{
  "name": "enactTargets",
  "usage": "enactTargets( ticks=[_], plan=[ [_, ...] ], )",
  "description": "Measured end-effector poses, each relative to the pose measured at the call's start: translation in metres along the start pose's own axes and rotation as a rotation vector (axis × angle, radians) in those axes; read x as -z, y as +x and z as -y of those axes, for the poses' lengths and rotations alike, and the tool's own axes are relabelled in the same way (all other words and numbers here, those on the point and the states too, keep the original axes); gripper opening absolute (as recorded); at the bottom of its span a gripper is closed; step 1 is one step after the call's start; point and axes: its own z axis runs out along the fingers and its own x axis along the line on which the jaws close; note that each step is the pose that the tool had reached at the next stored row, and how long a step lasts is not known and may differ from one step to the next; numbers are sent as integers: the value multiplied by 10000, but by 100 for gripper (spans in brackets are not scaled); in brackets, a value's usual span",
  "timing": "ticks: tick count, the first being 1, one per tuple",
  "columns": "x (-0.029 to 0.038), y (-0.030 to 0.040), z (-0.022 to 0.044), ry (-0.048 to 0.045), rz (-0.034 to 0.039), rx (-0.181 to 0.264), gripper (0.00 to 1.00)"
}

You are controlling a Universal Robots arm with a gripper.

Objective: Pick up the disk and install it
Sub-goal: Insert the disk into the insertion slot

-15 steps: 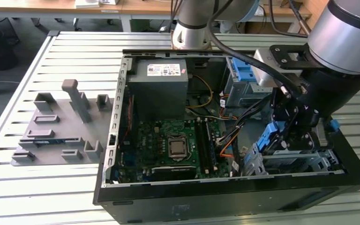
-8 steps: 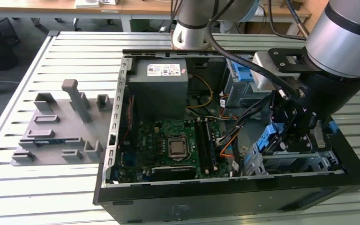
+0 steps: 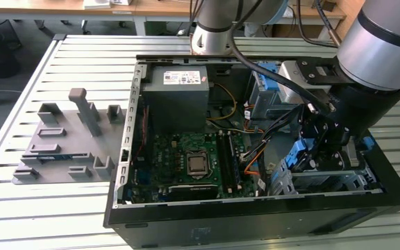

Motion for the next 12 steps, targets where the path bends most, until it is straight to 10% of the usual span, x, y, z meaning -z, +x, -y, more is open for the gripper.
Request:
enactTargets(
  ticks=[12],
  plan=[
    [-56,0,0,0,-1,0,37]
  ],
)
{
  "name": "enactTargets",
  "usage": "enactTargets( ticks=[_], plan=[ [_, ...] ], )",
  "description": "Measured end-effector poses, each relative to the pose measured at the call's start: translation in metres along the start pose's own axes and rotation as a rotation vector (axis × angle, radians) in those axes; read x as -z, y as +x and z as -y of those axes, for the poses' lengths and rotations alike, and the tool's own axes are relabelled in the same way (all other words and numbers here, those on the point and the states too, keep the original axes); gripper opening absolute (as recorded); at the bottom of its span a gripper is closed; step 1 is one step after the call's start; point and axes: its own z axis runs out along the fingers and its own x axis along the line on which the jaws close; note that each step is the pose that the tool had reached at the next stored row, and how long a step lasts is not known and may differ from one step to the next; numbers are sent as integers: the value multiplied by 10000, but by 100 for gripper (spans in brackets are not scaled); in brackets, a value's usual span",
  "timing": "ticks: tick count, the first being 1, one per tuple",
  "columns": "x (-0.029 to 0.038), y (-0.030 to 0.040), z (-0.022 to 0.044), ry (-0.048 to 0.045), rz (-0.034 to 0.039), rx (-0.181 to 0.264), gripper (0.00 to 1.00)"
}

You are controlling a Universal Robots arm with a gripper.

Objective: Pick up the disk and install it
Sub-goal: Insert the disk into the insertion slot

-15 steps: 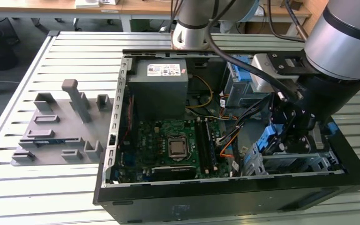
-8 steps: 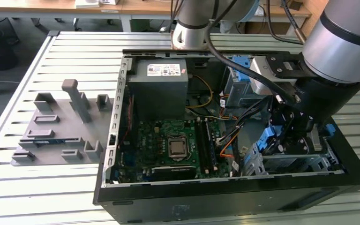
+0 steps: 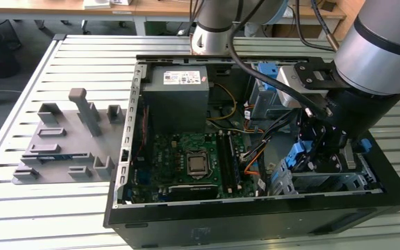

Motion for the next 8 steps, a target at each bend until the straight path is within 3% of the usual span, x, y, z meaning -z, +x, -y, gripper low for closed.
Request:
enactTargets(
  ticks=[5,8],
  plan=[
    [-1,0,0,1,1,-1,38],
    [0,0,0,0,0,0,50]
  ],
)
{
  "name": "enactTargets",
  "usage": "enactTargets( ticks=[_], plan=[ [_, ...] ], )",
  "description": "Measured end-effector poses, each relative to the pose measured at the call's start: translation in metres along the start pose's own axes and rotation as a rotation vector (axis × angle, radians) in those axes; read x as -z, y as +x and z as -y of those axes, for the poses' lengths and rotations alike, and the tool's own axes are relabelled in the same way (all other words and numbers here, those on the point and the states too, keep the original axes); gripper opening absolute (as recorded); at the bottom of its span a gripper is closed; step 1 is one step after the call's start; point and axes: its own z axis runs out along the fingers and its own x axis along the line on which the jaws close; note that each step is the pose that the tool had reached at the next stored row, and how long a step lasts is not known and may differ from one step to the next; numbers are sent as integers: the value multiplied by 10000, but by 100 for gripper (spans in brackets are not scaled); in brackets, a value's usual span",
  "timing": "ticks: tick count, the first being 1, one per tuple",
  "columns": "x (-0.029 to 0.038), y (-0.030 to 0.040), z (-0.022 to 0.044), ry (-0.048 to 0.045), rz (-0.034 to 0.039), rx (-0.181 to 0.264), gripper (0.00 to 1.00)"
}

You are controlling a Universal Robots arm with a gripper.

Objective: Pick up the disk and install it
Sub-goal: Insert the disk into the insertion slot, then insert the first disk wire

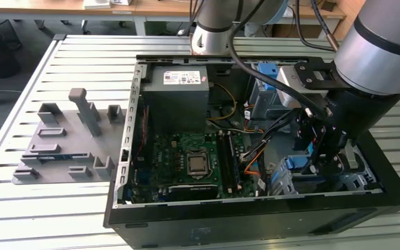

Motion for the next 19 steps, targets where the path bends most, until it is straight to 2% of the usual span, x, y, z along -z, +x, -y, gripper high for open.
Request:
enactTargets(
  ticks=[4,5,6,8,9,11,12,14,19],
  plan=[
    [0,0,0,0,0,0,49],
    [0,0,0,0,0,0,42],
    [0,0,0,0,0,0,42],
    [0,0,0,0,-1,0,31],
    [0,0,0,0,-1,0,31],
    [0,0,0,0,-2,0,19],
    [0,0,0,0,-2,0,19],
    [0,0,0,0,-2,0,11],
    [0,0,0,0,-5,0,11]
  ],
)
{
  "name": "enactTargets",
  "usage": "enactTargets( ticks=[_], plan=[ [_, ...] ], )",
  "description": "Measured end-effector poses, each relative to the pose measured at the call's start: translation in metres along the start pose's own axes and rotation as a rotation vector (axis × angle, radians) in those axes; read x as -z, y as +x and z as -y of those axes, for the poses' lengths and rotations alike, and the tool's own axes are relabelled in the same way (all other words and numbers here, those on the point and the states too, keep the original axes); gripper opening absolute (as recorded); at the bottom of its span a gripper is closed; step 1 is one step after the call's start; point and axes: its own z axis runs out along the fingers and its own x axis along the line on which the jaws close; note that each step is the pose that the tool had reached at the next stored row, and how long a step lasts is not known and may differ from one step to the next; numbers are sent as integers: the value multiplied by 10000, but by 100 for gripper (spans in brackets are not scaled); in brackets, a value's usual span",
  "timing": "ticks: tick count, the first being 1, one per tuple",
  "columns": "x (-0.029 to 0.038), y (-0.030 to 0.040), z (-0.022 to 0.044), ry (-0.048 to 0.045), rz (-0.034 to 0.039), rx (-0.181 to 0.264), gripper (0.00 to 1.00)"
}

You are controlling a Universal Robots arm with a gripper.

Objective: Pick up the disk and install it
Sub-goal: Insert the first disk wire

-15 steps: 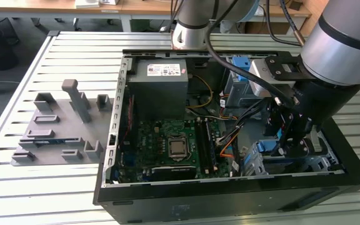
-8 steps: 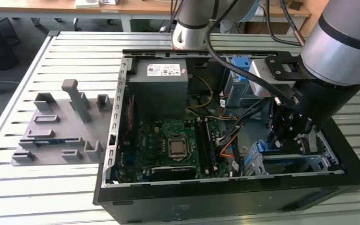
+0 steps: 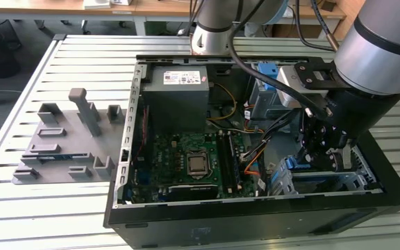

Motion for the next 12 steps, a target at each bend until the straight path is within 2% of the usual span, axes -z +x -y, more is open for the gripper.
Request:
enactTargets(
  ticks=[12],
  plan=[
    [0,-1,4,0,-1,-1,11]
  ],
)
